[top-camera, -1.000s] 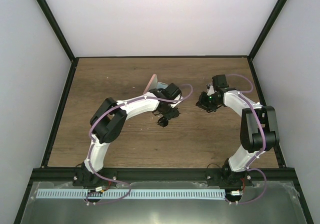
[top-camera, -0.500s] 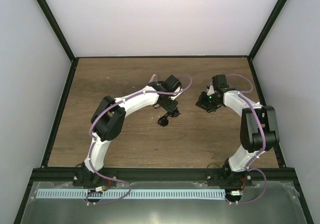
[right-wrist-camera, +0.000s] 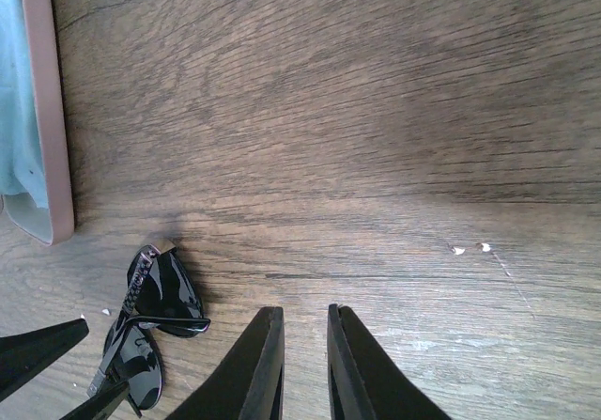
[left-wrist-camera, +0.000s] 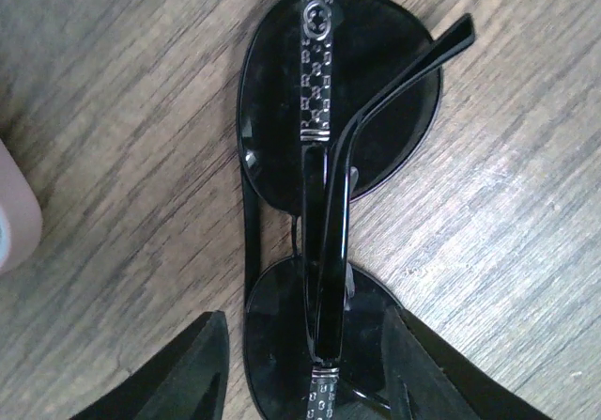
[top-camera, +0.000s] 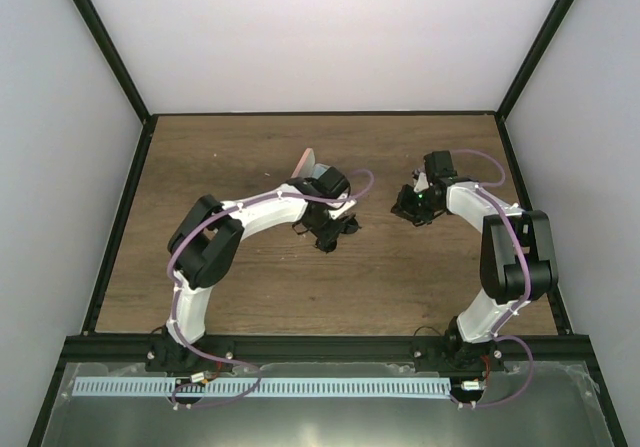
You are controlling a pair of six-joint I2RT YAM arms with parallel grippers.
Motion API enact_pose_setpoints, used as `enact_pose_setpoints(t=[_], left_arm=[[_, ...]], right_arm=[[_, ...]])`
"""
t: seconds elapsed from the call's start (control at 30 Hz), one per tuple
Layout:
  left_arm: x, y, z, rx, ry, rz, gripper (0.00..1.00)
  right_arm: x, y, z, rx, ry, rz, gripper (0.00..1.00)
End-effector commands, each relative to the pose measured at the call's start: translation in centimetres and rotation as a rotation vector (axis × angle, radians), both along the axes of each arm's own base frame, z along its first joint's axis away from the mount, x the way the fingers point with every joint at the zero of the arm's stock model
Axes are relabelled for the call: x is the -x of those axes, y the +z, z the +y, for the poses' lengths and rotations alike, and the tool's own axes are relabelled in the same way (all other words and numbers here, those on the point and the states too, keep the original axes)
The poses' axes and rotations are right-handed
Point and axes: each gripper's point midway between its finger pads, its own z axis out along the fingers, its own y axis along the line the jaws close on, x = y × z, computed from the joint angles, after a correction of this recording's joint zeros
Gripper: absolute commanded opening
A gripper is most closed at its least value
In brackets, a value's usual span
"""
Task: Organize the sunglasses
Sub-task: Pick up the sunglasses from the center of the board.
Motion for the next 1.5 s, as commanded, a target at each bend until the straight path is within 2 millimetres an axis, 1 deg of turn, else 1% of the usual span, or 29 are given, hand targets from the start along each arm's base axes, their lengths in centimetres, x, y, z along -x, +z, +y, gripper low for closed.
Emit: enact_pose_setpoints(t=[0.0, 0.2, 0.3, 0.67, 0.83, 0.9, 1.0, 1.13, 1.23, 1.33, 1.47], left_arm=[[0.1, 0.8, -0.3, 0.021, -0.016, -0.029, 0.45], [-0.6, 1.0, -0.8, 0.017, -0.012, -0.047, 0.33], [-0.8, 0.6, -0.8, 0.004, -0.014, -0.053, 0.31], [-0.9, -1.1, -0.5, -0.038, -0.005, -0.034, 0.3], [-0.7, -1.3, -0.4, -0.041, -0.006, -0.028, 0.34], [-0.7, -1.4, -0.4, -0.044, -0.004, -0.029, 0.29], [-0.8, -1.2, -0.4, -0.043, 0.001, -0.033, 0.24], [-0.9, -1.1, -0.4, -0.041, 0.008, -0.036, 0.11], [-1.0, -1.0, -0.5, -0.038, 0.014, -0.038, 0.08], [-1.2, -0.5, -0.7, -0.028, 0.021, -0.046, 0.08], [-1.6, 0.5, -0.9, -0.014, 0.032, -0.071, 0.08]], right_arm=[[-0.5, -0.1, 0.0, -0.01, 0.012, -0.011, 0.16], [-0.4, 0.0, 0.0, -0.008, 0.013, -0.011, 0.16], [-0.4, 0.0, 0.0, -0.006, 0.014, -0.012, 0.16], [-0.1, 0.0, -0.1, -0.001, 0.014, -0.012, 0.16], [0.0, -0.2, -0.1, 0.0, 0.015, -0.009, 0.15], [0.0, -0.2, -0.1, -0.002, 0.014, -0.007, 0.16], [0.0, -0.1, -0.1, -0.004, 0.014, -0.01, 0.15], [0.0, -0.2, -0.1, -0.004, 0.015, -0.008, 0.16], [0.0, -0.2, 0.0, -0.006, 0.018, -0.01, 0.16], [-0.1, -0.2, 0.0, -0.006, 0.017, -0.009, 0.16], [-0.1, -0.2, -0.1, -0.006, 0.017, -0.01, 0.15]])
